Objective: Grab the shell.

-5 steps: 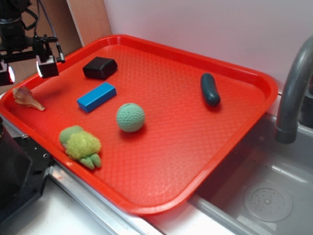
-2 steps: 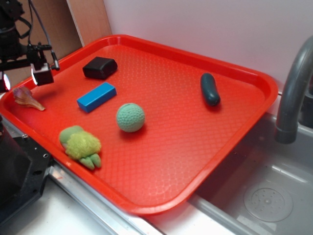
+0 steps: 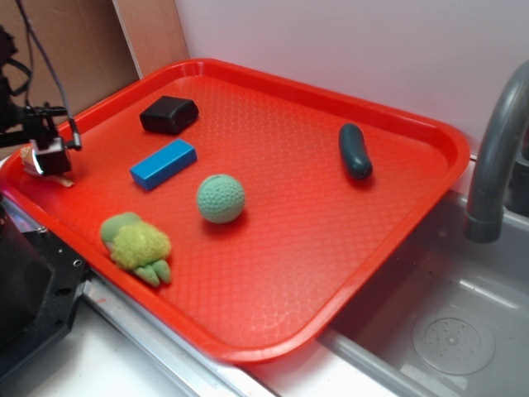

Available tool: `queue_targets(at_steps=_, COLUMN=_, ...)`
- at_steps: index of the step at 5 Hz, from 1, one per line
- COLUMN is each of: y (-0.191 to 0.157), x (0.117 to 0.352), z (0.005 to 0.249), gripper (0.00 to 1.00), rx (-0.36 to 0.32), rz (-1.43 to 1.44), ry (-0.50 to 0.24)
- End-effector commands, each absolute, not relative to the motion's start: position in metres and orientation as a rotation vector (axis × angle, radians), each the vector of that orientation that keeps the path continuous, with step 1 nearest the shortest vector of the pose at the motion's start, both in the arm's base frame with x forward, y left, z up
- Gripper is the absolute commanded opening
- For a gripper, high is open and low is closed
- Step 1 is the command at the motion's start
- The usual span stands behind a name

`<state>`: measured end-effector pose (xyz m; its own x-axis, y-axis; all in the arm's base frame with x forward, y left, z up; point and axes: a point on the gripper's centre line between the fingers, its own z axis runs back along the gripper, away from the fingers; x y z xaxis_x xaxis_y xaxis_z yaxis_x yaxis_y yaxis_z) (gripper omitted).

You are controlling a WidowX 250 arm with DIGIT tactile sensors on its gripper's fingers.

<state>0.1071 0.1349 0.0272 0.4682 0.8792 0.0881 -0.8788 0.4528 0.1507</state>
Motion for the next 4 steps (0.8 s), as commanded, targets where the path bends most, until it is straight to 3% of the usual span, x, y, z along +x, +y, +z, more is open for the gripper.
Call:
queue_targets(at_steps=1, y=0.132, x=0.126, z=0.036, gripper=1.00, rx=0.203, rz=1.011, ry=-0.003)
queue_targets(at_steps=2, y=0.139, x=0.134, z=0.074, gripper=1.00, rx=0.188, rz=1.051, ry=-0.044)
queue_targets(at_steps=3, y=0.146, x=0.126, z=0.098, gripper=1.00, rx=0.177, rz=1.116, ry=-0.093)
queue_targets(at_steps=4, y=0.158, x=0.127, z=0.099, gripper=1.00, rx=0.164, rz=1.165, ry=-0.111)
